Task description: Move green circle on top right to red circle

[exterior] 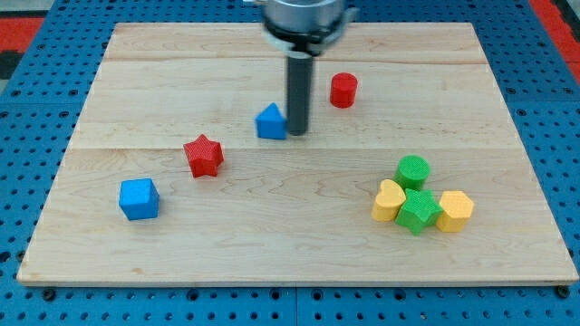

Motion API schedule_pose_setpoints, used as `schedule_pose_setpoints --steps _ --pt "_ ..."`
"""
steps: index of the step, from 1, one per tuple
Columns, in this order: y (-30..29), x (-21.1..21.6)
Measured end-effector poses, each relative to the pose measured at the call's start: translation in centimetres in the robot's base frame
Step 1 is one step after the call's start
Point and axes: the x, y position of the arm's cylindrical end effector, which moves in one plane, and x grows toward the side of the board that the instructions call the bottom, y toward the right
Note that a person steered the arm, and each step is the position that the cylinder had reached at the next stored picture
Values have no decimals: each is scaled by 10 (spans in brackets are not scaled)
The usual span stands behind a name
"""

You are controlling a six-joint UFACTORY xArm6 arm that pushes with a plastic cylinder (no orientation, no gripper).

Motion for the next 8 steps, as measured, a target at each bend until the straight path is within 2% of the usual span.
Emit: schedule_pose_setpoints --steps 1,2,4,5,6,7,8 --pt "-12 4" --pt "64 28" --pt "98 116" --pt "124 124" --pt "164 106" --pt "149 60" --pt "148 38"
